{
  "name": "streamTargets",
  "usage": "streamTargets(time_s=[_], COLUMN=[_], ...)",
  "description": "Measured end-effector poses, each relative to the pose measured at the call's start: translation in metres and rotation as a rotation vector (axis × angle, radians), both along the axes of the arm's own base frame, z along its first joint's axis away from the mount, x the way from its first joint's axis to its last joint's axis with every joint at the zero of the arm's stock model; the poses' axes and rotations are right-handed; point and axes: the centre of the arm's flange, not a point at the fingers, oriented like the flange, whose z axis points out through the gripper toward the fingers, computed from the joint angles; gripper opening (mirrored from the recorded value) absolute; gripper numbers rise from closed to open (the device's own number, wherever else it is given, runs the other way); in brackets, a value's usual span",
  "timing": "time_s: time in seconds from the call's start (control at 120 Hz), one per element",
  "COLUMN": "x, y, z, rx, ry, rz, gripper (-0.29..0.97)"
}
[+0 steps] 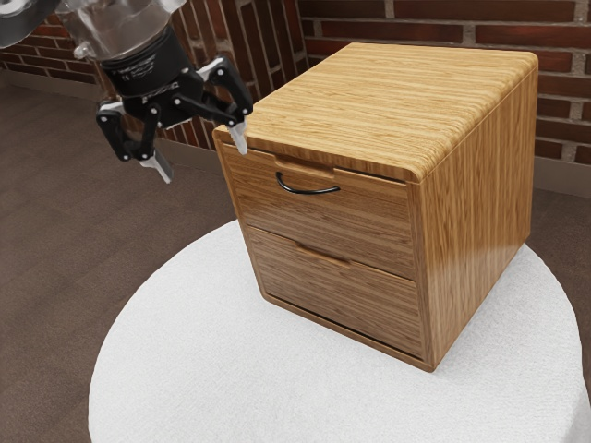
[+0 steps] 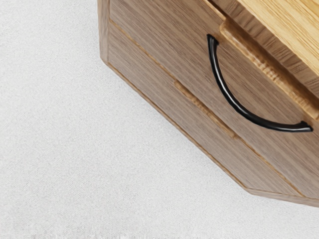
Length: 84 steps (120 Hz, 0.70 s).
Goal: Pull the drawer handle with one arm to open the drawer
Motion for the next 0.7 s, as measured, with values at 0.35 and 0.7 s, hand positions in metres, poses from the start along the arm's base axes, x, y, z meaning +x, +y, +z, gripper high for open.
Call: streamTargets(time_s=[0.35,0.7], x=[0.014,0.029], y=[-0.015,-0.009], z=[-0.055,-0.073], rx=[-0.139,-0.209], ry=[-0.043,-0.110], rz=[0.268,0.456], gripper=[0.65,0.64])
